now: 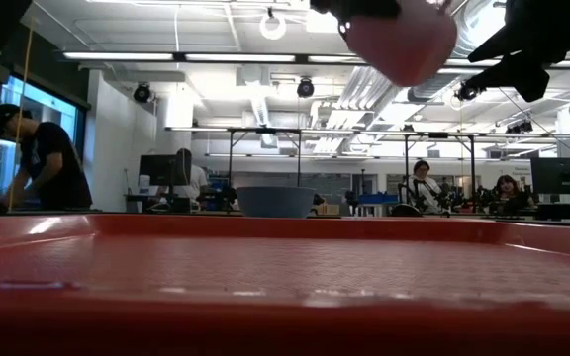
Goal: Set up tray
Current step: Put the purple mug in the top right of the tray
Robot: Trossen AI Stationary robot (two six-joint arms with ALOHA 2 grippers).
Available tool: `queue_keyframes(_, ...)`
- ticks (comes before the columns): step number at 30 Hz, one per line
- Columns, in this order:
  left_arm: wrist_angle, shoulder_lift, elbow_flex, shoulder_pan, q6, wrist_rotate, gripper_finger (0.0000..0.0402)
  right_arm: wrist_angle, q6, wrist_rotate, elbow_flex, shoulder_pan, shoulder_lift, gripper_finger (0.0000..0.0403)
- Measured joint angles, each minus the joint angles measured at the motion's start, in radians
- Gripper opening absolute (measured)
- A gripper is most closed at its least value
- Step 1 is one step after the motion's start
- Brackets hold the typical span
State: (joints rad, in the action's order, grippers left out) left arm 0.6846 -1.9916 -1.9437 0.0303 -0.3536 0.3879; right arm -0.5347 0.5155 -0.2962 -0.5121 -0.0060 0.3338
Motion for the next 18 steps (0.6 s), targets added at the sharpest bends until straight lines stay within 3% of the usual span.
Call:
queue_keyframes(8,0.049,-0.080,-0.046,0.000,-0.024,-0.103,0.0024,0.000,-0.003,0.000,0.000,0.000,0.000,0.0208)
queue_keyframes(12,0.142,-0.161,-0.183,-0.015,-0.098,-0.177,0.0024,0.000,-0.003,-0.001,0.000,0.000,0.000,0.0208)
queue_keyframes(16,0.300,-0.274,-0.415,-0.030,-0.136,-0.183,0.0024,-0.006,0.000,-0.010,0.003,0.000,0.002,0.0208)
queue_keyframes(18,0.218,-0.272,-0.376,-0.040,-0.159,-0.188,0.0024,-0.007,0.000,-0.010,0.003,0.000,0.005,0.0208)
